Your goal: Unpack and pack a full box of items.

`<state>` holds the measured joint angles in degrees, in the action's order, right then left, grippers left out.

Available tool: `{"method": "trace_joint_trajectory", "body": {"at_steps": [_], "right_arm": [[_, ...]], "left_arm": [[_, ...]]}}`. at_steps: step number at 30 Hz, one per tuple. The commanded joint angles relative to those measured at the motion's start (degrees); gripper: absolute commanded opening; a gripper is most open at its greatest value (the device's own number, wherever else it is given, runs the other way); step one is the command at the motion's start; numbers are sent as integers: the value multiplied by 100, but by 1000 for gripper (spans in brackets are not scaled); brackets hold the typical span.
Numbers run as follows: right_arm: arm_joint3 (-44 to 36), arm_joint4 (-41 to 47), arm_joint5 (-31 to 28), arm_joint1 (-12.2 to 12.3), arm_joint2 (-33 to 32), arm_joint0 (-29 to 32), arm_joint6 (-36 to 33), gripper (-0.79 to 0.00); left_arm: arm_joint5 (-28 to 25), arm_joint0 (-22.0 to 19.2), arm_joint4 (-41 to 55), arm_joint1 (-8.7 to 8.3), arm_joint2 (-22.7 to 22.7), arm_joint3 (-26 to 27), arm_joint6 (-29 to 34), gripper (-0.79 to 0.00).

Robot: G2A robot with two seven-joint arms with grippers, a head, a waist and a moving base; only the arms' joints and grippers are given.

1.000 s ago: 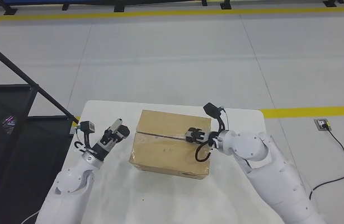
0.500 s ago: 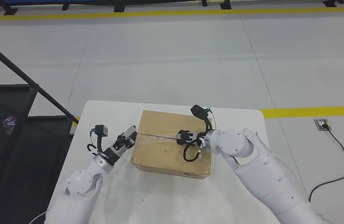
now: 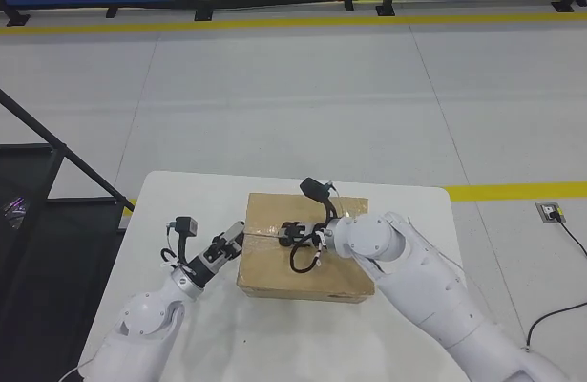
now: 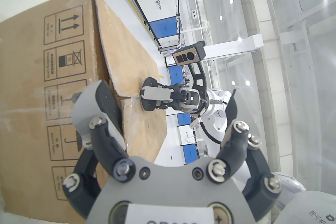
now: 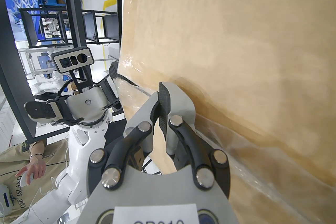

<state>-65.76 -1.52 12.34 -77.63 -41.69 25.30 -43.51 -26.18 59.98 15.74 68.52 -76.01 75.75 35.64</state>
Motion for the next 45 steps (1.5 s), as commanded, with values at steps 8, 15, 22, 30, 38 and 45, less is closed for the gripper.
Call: {"method": "trace_joint_trajectory", "body": {"at_steps": [8,15,22,30,38,45], "right_arm": [[576,278,-357,-352,432,-327,-136,-785],[827,332,-594,-478,477,-445,-305,-785],[648,64,-578,-364,198,-311,-386,-785],[-1,-446,-257,-16,-461,222,-607,-785],[-887,-968,59,367,-1308,973,-889,-785],[-1578,-1292,273,642,-2107,1654,-983,-785]], "left_arm": [[-248,-7,147,35,37,-43,-229,0],[-315,26,280,12,-163,-79,-304,0],[-299,46,321,-3,-256,-64,-275,0],[-290,33,335,-11,-317,-112,-278,0],[-293,75,373,-33,-453,-155,-294,0],[-269,117,361,-38,-471,-111,-296,0]]}}
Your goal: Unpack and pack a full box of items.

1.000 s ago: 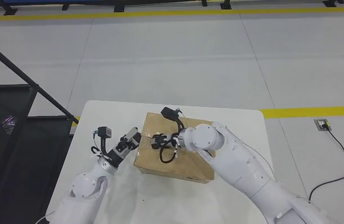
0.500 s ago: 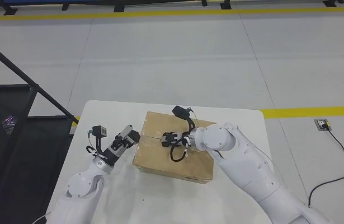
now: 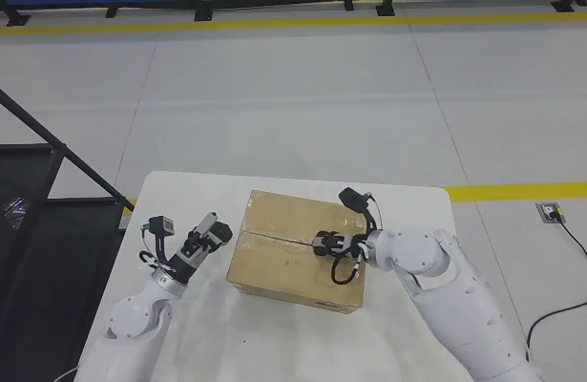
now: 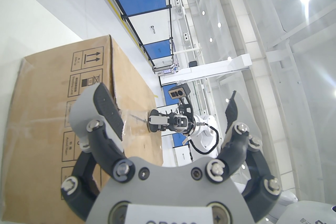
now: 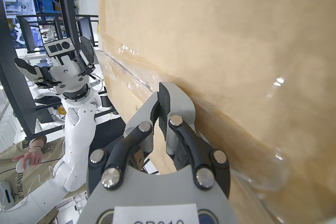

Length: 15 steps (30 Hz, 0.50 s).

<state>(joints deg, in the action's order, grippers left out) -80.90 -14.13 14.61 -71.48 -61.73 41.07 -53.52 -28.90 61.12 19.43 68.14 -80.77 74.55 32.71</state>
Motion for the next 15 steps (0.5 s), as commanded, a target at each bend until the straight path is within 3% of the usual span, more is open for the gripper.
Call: {"method": "trace_joint_trajectory", "body": {"at_steps": [1,15], "right_arm": [[-136,-9,51,54,-207,163,-9,-785],[-541,231,-76,314,-1290,885,-8,-785]], "left_arm": [[7,5,-2,2,10,20,-2,0],[-1,55,-11,-7,-29,51,17,0]]}}
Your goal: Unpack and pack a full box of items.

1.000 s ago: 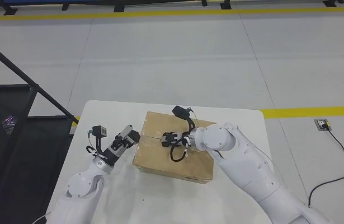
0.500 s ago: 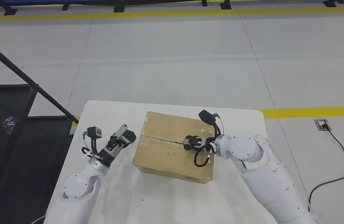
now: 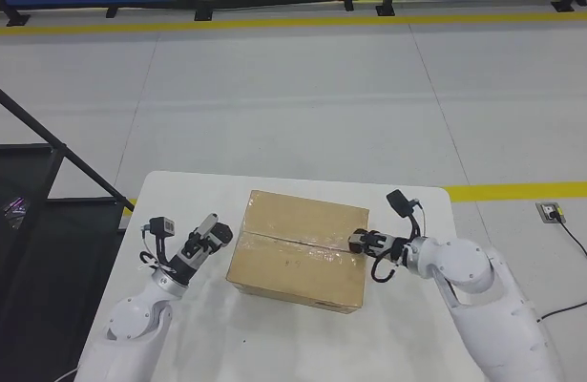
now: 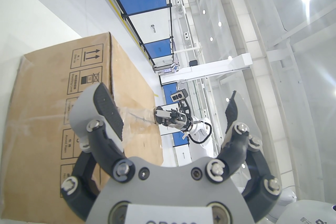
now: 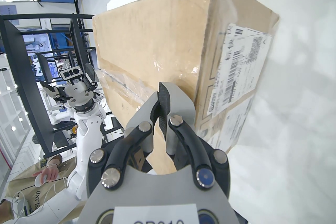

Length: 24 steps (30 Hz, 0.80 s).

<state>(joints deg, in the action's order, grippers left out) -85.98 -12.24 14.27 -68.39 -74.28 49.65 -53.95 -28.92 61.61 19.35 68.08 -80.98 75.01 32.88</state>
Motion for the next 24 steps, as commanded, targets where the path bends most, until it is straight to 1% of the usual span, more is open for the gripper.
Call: {"method": "trace_joint_trajectory", "body": {"at_steps": [1,5,8,11,14,19,24], "right_arm": [[-105,100,-131,9,-70,71,98,-785],[-397,331,-446,-5,-84,242,513,-785],[-387,462,-578,-43,126,195,623,-785],[-143,398,-529,-100,483,-49,630,-785],[253,338,-358,-187,928,-414,556,-785],[885,502,-314,-383,1569,-975,668,-785],[1305,680,-299,-601,2110,-1425,908,-785]], "left_arm": [[3,14,1,-3,-16,12,-2,0],[17,35,-17,-9,-34,46,8,0],[18,56,-47,-11,-33,94,5,0],[14,86,-60,-13,-39,135,2,0],[-2,130,-56,-17,-55,150,-5,0],[0,198,-106,-15,-2,147,39,0],[-20,199,-127,-2,76,118,32,0]]}}
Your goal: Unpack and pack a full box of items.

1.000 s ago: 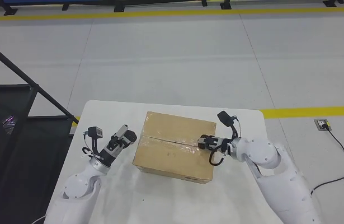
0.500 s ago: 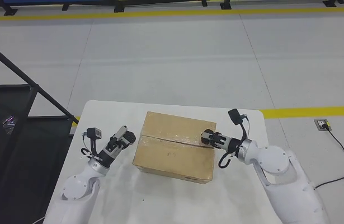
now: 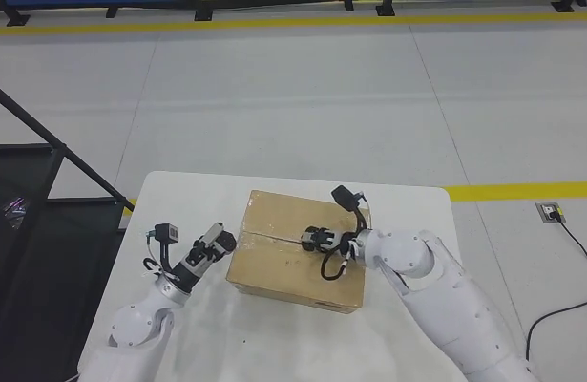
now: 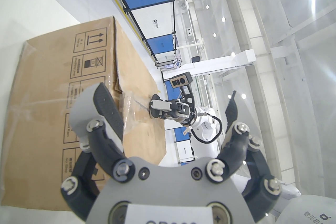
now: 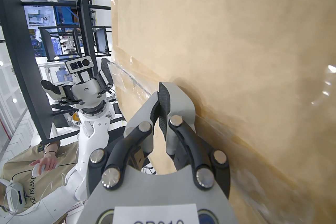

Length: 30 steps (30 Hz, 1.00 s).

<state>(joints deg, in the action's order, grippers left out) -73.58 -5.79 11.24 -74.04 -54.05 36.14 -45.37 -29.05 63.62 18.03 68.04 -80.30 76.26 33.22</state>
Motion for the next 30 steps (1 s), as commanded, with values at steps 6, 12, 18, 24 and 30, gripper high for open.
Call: {"method": "trace_joint_trajectory", "body": {"at_steps": [6,12,18,24,30], "right_arm": [[533,297,-25,-312,600,-556,306,-785],[1023,559,-97,-626,1094,-980,494,-785],[1556,785,-288,-951,1542,-1298,502,-785],[1879,882,-604,-1090,1627,-1437,281,-785],[1580,597,-666,-945,1386,-1184,74,-785]], "left_arm": [[-47,9,66,14,83,-46,61,0],[-82,8,129,30,163,-50,112,0],[-118,16,168,31,164,-54,149,0],[-146,31,258,0,2,-53,234,0],[-124,21,343,-29,-154,-24,284,0]]}}
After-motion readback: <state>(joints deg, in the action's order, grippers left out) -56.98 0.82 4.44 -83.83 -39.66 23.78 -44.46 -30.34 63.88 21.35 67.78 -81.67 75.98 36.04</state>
